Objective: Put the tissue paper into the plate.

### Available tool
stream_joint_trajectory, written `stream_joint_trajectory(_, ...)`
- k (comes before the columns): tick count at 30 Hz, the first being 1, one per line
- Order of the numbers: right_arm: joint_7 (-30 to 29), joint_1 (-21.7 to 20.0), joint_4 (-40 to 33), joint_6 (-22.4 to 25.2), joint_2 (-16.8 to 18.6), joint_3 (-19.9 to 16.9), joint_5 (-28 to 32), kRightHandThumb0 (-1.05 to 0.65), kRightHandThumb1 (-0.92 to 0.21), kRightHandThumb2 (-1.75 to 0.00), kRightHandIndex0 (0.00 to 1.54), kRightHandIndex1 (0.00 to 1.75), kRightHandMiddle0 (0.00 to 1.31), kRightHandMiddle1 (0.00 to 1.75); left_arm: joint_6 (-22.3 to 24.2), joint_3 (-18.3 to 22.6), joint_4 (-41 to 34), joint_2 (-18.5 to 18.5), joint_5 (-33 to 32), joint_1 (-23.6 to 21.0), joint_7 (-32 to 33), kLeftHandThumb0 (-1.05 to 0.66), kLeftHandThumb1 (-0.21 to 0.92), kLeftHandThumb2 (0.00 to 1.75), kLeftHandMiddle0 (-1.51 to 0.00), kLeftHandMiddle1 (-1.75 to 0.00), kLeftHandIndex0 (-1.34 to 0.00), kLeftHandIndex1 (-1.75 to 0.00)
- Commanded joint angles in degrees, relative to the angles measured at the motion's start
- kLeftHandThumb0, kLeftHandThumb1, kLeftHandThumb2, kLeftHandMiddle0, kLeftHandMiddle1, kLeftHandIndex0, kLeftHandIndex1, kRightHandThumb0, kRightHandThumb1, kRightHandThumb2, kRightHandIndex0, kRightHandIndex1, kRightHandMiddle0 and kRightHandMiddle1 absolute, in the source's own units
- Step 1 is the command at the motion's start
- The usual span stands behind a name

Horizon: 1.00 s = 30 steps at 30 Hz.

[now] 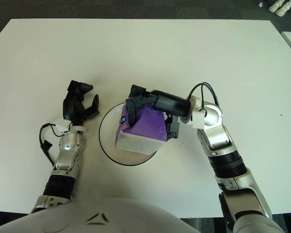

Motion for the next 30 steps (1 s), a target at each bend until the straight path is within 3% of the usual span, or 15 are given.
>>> stream_joint_trajectory(1, 1.52, -1.06, -1.81, -0.18, -0.79, 0.80, -0.80, -0.14, -0.20, -1.47, 1.23, 1.75, 1.03, 1.75, 3.08, 0.04, 4.69, -0.77, -0.59, 3.88, -0.45, 0.00, 0.52, 0.93, -0.62, -1.26, -0.42, -1.75)
stream_joint_trajectory(10, 2.80, -1.69, -3.41, 1.39, -2.02, 2.33, -4.25, -0.12, -0.22, -1.44, 1.23, 1.75, 1.00, 1.75, 3.27, 0.00, 4.30, -0.74, -0.28, 4.11, -0.14, 0.00, 0.49, 0.97, -0.63, -1.27, -0.45, -1.75)
stream_joint_trajectory(25, -0.75, -2.28, -1.75, -3.93, -0.39, 2.66, -11.21, -0.13, -0.28, -1.39, 1.25, 1.75, 0.98, 1.75, 2.64, 0.07, 4.37, -0.70, -0.90, 4.40, -0.64, -0.01, 0.47, 0.99, -0.62, -1.28, -0.47, -1.75)
stream_joint_trajectory(28, -1.55, -2.22, -2.13, -3.63, -0.28, 2.75, -11.72, -0.13, -0.29, -1.38, 1.22, 1.75, 0.95, 1.75, 2.45, -0.01, 4.42, -0.61, -0.96, 4.43, -0.76, -0.01, 0.48, 0.99, -0.61, -1.28, -0.47, -1.75)
stream_joint_trajectory(30, -2.09, -2.04, -2.64, -2.85, -0.31, 2.76, -12.13, -0.30, -0.31, -1.35, 1.16, 1.75, 0.78, 1.75, 2.49, -0.06, 4.29, -0.63, -0.93, 4.53, -0.74, -0.01, 0.49, 0.98, -0.61, -1.28, -0.46, -1.75)
